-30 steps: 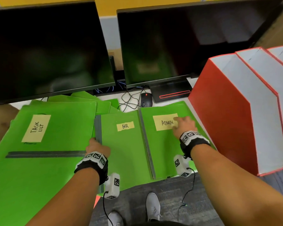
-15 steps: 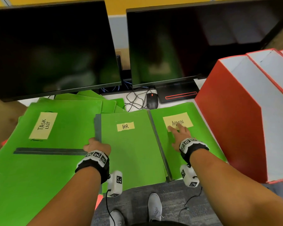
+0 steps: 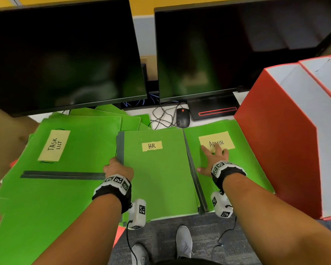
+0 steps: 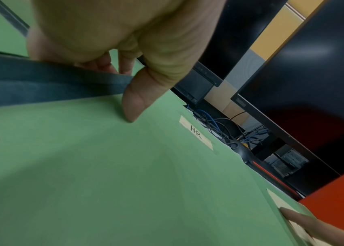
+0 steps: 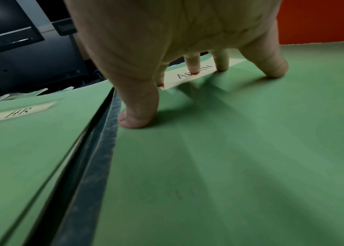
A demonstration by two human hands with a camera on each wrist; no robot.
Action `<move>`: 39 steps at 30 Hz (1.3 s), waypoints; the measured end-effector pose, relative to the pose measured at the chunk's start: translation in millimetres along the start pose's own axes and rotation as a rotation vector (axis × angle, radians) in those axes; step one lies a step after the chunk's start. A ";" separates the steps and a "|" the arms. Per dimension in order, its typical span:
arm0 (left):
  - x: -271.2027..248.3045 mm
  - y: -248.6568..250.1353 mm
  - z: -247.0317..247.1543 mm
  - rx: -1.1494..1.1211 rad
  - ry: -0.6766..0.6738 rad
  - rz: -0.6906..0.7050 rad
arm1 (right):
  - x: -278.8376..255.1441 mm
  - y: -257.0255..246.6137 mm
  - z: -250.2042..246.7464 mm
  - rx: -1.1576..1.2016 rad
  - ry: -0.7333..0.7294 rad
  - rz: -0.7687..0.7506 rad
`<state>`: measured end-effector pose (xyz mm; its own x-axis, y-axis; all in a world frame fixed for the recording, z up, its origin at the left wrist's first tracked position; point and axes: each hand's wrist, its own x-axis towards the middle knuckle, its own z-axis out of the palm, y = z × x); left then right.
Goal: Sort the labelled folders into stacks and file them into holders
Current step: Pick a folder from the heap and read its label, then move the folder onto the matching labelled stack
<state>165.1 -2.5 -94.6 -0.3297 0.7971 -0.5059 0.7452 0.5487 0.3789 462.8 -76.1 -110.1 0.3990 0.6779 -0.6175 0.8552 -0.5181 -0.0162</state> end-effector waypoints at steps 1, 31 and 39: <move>-0.5 -0.2 0.1 0.003 -0.002 0.008 | 0.0 0.5 0.0 0.006 -0.008 0.001; 23.0 -113.0 -85.0 -0.058 0.040 0.106 | -75.4 -185.7 30.3 0.125 0.142 -0.577; 33.9 -156.2 -114.3 -0.040 0.042 0.030 | -91.0 -239.6 47.1 0.114 0.092 -0.611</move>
<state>-28.7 -32.4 -82.4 -0.3320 0.8228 -0.4613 0.7317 0.5333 0.4245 206.0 -38.2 -87.1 -0.1196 0.9085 -0.4003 0.8991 -0.0719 -0.4317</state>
